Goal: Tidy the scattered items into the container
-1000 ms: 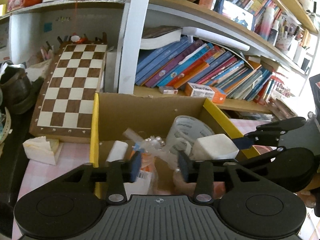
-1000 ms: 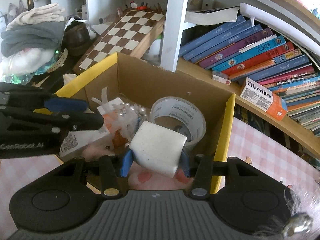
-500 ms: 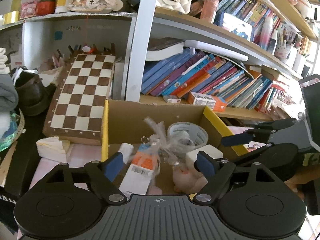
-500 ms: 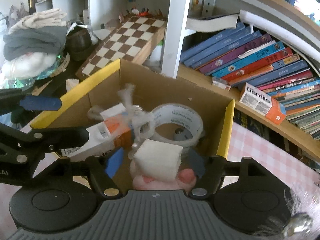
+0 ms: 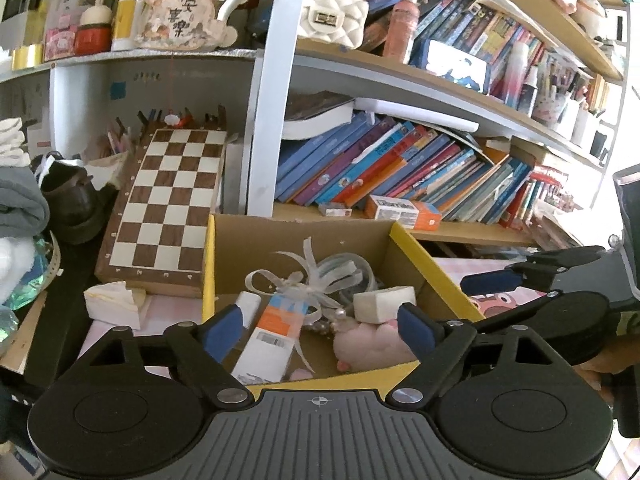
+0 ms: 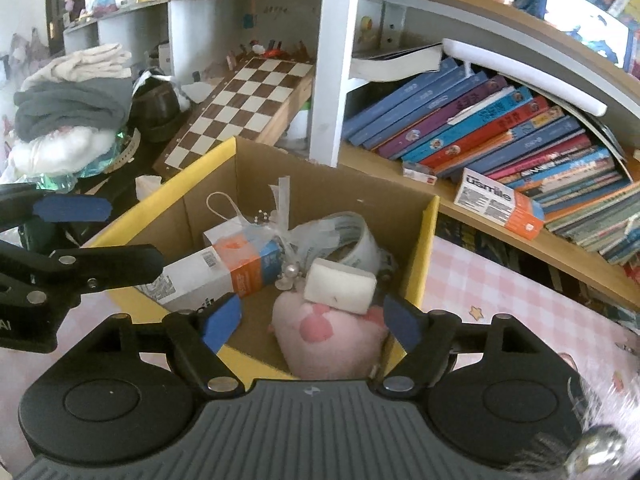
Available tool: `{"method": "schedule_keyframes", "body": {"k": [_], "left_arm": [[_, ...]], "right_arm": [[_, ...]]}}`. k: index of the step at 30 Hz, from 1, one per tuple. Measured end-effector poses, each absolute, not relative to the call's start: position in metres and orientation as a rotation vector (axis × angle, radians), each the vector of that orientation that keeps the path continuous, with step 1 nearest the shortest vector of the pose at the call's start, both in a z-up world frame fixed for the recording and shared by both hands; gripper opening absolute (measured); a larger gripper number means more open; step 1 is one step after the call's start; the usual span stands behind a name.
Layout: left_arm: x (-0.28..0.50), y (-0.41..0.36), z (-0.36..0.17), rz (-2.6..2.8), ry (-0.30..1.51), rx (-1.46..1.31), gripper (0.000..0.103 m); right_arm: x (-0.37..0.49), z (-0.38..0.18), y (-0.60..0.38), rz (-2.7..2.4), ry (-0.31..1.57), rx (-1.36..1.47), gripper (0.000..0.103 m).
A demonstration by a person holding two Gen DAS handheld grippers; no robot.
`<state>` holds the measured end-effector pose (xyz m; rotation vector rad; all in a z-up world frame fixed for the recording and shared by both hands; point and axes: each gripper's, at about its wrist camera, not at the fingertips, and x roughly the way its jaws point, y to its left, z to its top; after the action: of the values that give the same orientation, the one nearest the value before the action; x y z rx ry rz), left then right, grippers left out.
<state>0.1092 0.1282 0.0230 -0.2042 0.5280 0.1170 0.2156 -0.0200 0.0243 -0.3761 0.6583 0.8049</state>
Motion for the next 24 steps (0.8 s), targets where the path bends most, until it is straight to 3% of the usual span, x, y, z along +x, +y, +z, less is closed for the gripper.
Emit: {"method": "schedule_keyframes", "body": {"k": [24], "left_arm": [[0.066, 0.072, 0.018, 0.051, 0.588, -0.146, 0.093]], "right_arm": [[0.146, 0.005, -0.102, 0.648, 0.702, -0.267, 0.087]]}}
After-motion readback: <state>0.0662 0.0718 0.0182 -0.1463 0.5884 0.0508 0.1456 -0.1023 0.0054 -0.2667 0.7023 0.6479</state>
